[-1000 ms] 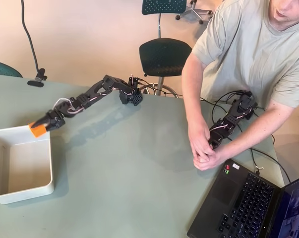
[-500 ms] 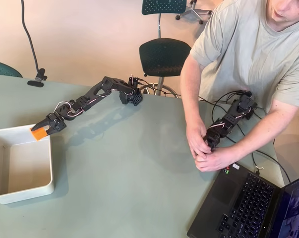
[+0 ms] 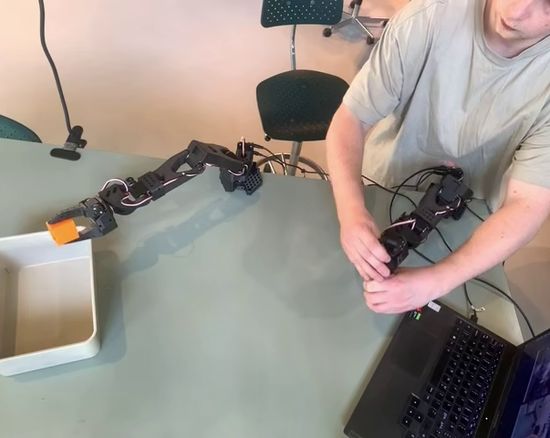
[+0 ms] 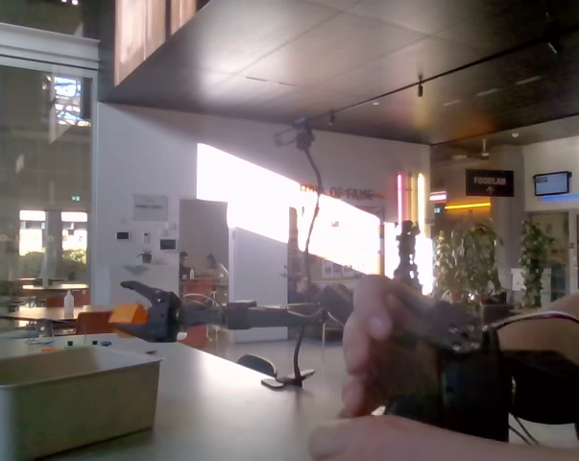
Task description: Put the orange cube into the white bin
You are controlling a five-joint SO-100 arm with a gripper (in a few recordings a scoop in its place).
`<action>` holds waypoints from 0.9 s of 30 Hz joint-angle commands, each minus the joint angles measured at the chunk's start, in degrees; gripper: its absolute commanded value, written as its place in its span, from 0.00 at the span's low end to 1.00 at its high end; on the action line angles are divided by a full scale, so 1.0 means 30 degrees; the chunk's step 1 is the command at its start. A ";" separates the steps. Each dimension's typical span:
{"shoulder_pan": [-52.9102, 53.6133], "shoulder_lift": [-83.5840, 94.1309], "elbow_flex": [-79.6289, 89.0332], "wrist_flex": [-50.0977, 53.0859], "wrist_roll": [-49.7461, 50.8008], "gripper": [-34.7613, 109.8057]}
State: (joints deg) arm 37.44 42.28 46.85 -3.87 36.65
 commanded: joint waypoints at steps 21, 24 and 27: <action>0.0059 0.3428 -0.0732 0.3721 -0.0410 0.73; -0.0029 0.6445 -0.0732 0.7646 -0.2549 0.73; -0.0234 0.9287 -0.0674 1.2012 -0.4922 0.73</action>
State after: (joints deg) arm 37.35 60.03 46.49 21.53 26.89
